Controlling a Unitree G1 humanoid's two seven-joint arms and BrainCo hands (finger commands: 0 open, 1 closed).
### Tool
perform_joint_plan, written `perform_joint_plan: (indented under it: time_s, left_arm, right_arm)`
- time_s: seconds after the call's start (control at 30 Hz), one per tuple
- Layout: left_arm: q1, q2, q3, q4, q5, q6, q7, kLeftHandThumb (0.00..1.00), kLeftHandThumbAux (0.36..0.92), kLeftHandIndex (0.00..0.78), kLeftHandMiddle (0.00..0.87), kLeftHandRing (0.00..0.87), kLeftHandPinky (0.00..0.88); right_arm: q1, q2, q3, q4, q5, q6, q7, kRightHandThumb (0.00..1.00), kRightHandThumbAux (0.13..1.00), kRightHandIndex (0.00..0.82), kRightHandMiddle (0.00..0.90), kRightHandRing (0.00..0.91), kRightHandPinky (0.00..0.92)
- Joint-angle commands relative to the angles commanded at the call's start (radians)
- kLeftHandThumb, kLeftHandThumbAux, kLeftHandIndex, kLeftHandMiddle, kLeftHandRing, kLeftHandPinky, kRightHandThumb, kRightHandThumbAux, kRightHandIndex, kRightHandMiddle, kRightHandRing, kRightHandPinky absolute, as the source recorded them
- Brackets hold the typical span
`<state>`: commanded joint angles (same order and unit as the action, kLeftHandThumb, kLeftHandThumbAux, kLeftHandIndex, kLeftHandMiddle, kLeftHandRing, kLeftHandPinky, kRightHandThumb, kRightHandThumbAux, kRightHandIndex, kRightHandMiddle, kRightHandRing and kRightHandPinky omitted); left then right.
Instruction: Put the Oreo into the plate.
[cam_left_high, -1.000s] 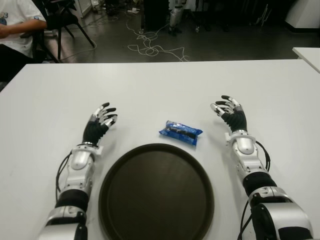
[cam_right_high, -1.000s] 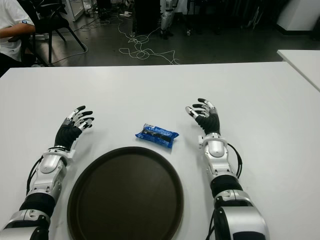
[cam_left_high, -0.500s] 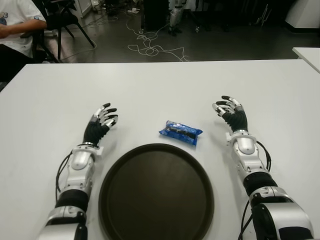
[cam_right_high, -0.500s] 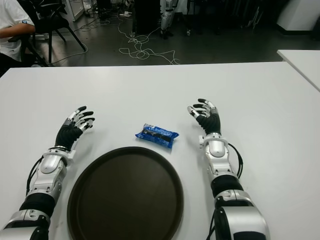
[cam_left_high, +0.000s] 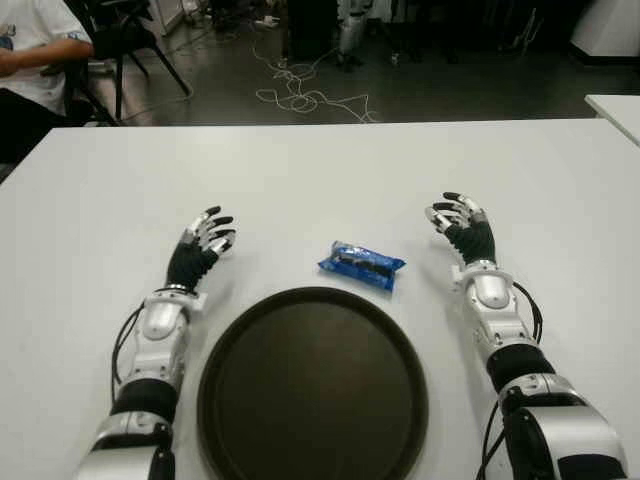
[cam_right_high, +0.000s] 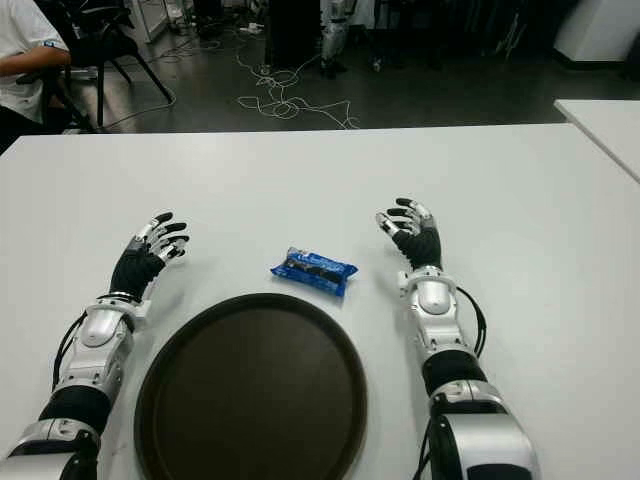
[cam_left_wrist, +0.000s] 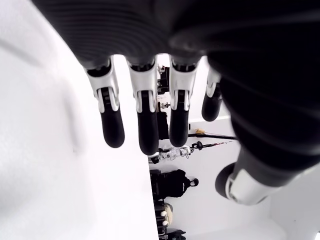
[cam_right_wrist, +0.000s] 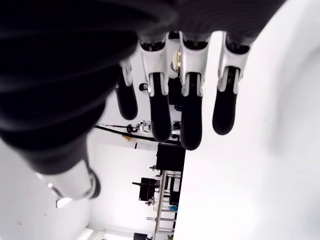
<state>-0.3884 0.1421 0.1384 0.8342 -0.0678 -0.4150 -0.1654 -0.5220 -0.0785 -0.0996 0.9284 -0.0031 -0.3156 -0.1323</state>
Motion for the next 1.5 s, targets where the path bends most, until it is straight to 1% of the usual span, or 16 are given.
perform_joint_plan:
  time_s: [0.2,0.5,0.7,0.83,0.97,1.1,1.17,1.23,1.27,1.3,1.33,1.37,1.4,1.47,1.5]
  left_arm:
    - [0.0,-0.001,0.0,-0.008,-0.004,0.017,-0.003,0.106,0.683,0.133,0.227,0.241,0.252]
    - [-0.002,-0.006,0.001,0.0,-0.006,0.004,-0.003,0.103,0.671,0.127,0.231,0.242,0.253]
    - [-0.004,-0.009,0.0,0.003,-0.006,-0.003,-0.005,0.111,0.673,0.127,0.23,0.245,0.259]
    - [-0.008,-0.012,0.0,0.007,-0.004,-0.003,0.002,0.118,0.678,0.128,0.228,0.243,0.261]
    - [-0.01,-0.016,0.005,0.009,-0.011,0.002,0.002,0.127,0.689,0.13,0.23,0.245,0.264]
    - [-0.012,-0.015,0.006,0.014,-0.009,-0.002,0.007,0.125,0.694,0.134,0.231,0.246,0.264]
    - [-0.014,-0.011,0.003,0.023,-0.001,-0.011,0.01,0.117,0.687,0.132,0.228,0.242,0.259]
    - [-0.015,-0.009,0.002,0.028,0.001,-0.016,0.011,0.109,0.674,0.127,0.223,0.238,0.251]
    - [-0.015,-0.007,0.001,0.031,0.003,-0.019,0.011,0.108,0.673,0.127,0.222,0.238,0.25]
    - [-0.016,-0.006,0.001,0.033,0.004,-0.022,0.01,0.105,0.664,0.127,0.225,0.239,0.25]
    - [-0.016,-0.005,0.0,0.035,0.004,-0.025,0.009,0.103,0.659,0.128,0.227,0.24,0.25]
    - [-0.016,-0.004,0.0,0.036,0.005,-0.026,0.008,0.102,0.656,0.128,0.227,0.24,0.249]
    - [-0.016,-0.003,0.0,0.036,0.004,-0.027,0.007,0.101,0.65,0.128,0.227,0.239,0.247]
    - [-0.016,-0.002,0.0,0.037,0.003,-0.029,0.004,0.099,0.644,0.127,0.225,0.235,0.244]
    - [-0.016,-0.002,0.001,0.039,0.002,-0.029,0.003,0.099,0.642,0.126,0.224,0.234,0.242]
  right_arm:
    - [-0.003,-0.001,-0.003,0.004,0.005,0.004,0.006,0.351,0.672,0.273,0.364,0.38,0.38]
    - [-0.005,-0.006,-0.006,0.008,0.008,0.006,0.017,0.326,0.671,0.251,0.352,0.367,0.369]
    - [-0.007,-0.01,-0.004,0.012,0.0,-0.006,0.013,0.283,0.674,0.237,0.339,0.351,0.359]
    - [-0.011,-0.014,-0.001,-0.003,-0.003,0.003,0.012,0.267,0.675,0.231,0.333,0.346,0.352]
    - [-0.016,-0.028,0.013,-0.009,-0.023,-0.003,0.01,0.236,0.679,0.224,0.326,0.336,0.338]
    - [-0.021,-0.047,0.03,-0.026,-0.052,-0.032,0.015,0.172,0.689,0.213,0.31,0.313,0.314]
    - [-0.03,-0.065,0.054,-0.056,-0.091,-0.066,0.008,0.144,0.69,0.205,0.301,0.302,0.301]
    - [-0.032,-0.071,0.063,-0.068,-0.108,-0.079,0.004,0.106,0.691,0.192,0.287,0.286,0.285]
    - [-0.035,-0.08,0.085,-0.086,-0.146,-0.096,-0.012,0.1,0.691,0.19,0.285,0.284,0.283]
    - [-0.036,-0.087,0.102,-0.101,-0.174,-0.108,-0.024,0.064,0.694,0.182,0.27,0.266,0.251]
    - [-0.038,-0.1,0.131,-0.125,-0.224,-0.117,-0.044,0.041,0.696,0.177,0.26,0.253,0.23]
    - [-0.039,-0.108,0.151,-0.142,-0.258,-0.122,-0.058,0.032,0.696,0.171,0.251,0.242,0.21]
    - [-0.038,-0.123,0.176,-0.154,-0.3,-0.126,-0.071,0.021,0.696,0.164,0.237,0.225,0.181]
    - [-0.036,-0.139,0.202,-0.166,-0.344,-0.128,-0.087,0.01,0.689,0.139,0.21,0.2,0.149]
    - [-0.037,-0.154,0.221,-0.169,-0.376,-0.131,-0.093,0.006,0.687,0.129,0.199,0.19,0.137]
